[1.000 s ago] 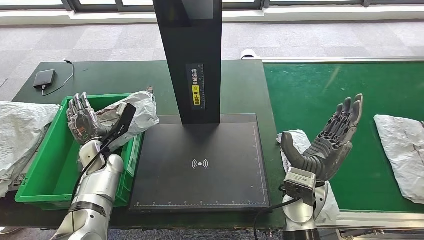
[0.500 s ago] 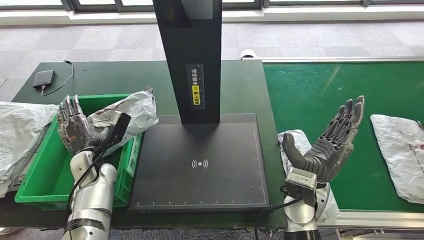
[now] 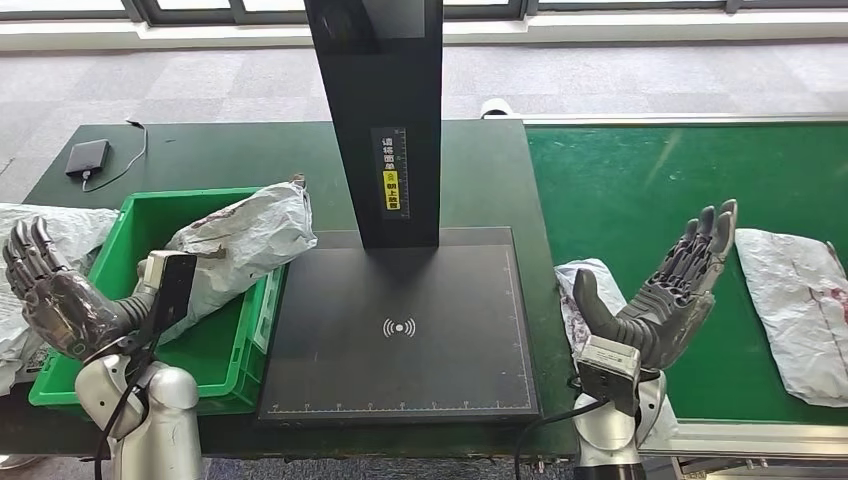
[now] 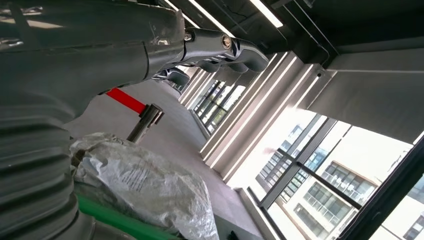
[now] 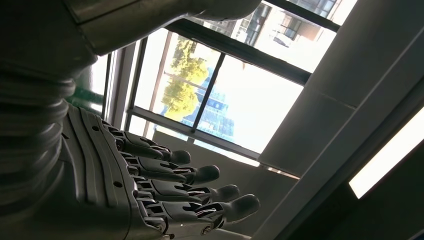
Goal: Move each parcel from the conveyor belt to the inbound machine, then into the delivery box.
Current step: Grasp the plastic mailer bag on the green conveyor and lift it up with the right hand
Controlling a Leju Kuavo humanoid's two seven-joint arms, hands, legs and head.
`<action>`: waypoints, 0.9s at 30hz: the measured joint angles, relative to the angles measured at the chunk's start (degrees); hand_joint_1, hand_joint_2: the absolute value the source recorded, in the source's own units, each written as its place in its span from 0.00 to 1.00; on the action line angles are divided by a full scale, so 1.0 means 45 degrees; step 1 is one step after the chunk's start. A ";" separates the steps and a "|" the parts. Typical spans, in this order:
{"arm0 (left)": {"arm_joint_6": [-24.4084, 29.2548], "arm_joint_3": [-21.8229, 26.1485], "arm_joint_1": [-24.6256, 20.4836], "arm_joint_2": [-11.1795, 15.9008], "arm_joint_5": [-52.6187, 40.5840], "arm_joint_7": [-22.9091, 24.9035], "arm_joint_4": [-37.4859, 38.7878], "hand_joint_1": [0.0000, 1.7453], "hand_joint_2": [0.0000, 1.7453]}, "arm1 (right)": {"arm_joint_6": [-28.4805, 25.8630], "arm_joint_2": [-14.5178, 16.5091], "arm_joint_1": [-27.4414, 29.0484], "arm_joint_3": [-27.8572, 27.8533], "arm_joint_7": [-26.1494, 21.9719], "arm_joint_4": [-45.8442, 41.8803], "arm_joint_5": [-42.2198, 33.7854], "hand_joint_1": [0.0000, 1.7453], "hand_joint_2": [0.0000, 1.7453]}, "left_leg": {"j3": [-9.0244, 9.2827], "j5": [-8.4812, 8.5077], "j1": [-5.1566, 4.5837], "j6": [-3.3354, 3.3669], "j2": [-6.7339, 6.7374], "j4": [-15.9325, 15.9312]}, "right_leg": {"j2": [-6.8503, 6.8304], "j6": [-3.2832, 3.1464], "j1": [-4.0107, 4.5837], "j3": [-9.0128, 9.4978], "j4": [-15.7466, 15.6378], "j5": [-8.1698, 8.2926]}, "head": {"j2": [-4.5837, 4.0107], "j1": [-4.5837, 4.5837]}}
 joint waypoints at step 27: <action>-0.7818 -0.3174 0.1420 0.0196 1.5804 -0.6410 -0.0888 0.00 1.00 | 0.0006 -0.0052 0.0376 -0.4532 0.7319 0.2244 0.8782 0.00 1.00 | -0.0009 -0.0014 -0.0005 0.0016 -0.0061 0.0001 | -0.0057 0.0007 -0.0007 0.0030 -0.0001 -0.0005 | -0.0001 -0.0002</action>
